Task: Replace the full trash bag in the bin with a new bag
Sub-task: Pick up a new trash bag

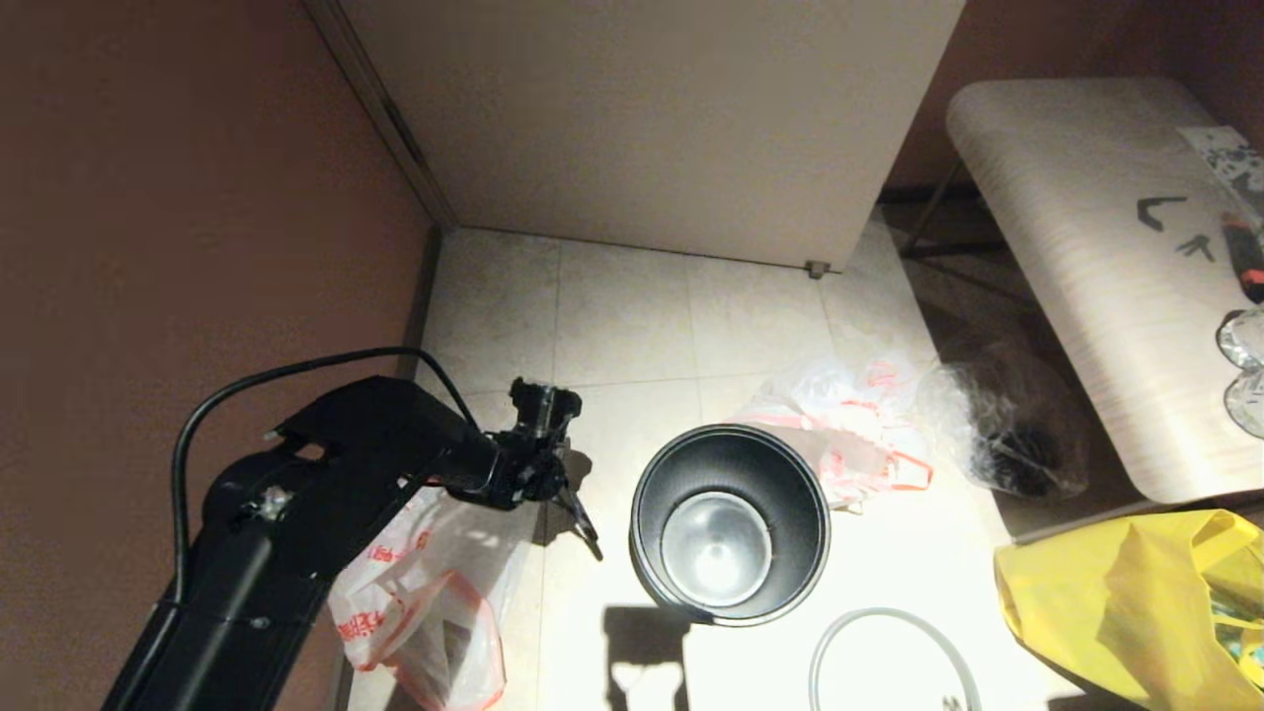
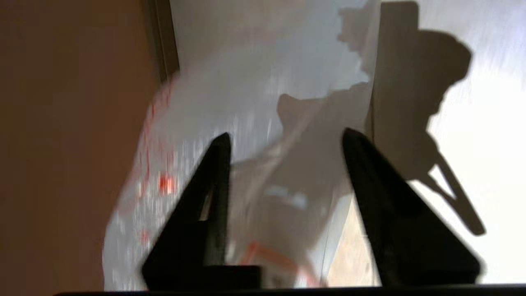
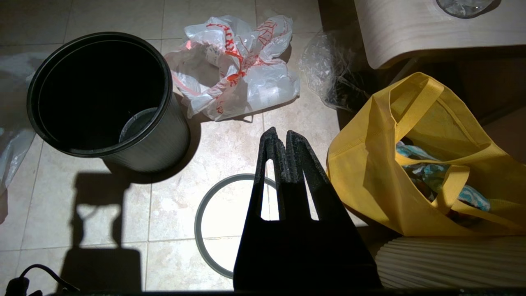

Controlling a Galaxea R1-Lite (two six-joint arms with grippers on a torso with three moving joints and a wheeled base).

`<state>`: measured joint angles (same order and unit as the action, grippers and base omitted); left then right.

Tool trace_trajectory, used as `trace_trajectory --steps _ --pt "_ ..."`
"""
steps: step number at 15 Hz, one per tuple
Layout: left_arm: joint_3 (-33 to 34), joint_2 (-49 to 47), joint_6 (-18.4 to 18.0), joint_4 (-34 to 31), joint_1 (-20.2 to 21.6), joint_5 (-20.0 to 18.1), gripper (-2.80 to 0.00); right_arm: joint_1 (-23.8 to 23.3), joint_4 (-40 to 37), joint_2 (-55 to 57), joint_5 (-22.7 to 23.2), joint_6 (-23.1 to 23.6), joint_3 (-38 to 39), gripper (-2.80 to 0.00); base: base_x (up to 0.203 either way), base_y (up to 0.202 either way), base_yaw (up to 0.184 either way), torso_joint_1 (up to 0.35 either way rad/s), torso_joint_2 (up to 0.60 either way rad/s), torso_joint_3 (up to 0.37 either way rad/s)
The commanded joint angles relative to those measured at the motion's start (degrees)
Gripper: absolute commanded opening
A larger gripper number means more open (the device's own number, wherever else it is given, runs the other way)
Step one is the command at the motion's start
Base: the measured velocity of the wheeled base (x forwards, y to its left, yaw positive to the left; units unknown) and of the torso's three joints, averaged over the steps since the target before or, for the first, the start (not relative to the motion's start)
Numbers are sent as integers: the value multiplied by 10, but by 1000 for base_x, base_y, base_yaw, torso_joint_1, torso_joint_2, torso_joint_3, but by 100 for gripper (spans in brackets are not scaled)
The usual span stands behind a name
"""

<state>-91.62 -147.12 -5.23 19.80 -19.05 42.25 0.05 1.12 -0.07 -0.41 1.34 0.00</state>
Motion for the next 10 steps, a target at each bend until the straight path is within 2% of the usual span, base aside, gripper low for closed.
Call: trace_trajectory --steps 1,2,4,6,9,10 --pt "-114 -46 -2 -67 4 3 0 0 0 1 1 0 5 -280 0 0 0 0 0 0" --pt "-172 -68 -5 -105 6 0 0 0 0 1 2 0 5 -280 0 0 0 0 0 0" --pt "-222 -125 -34 -141 9 -15 0 0 0 1 0 0 5 -280 0 0 0 0 0 0" --pt "-220 -173 -48 -96 20 -15 0 0 0 1 0 1 5 -280 0 0 0 0 0 0" --pt "-214 -189 -51 -16 49 66 0 0 0 1 0 0 5 -280 0 0 0 0 0 0" --pt "-214 -182 -50 5 55 72 0 0 0 1 0 0 5 -280 0 0 0 0 0 0"
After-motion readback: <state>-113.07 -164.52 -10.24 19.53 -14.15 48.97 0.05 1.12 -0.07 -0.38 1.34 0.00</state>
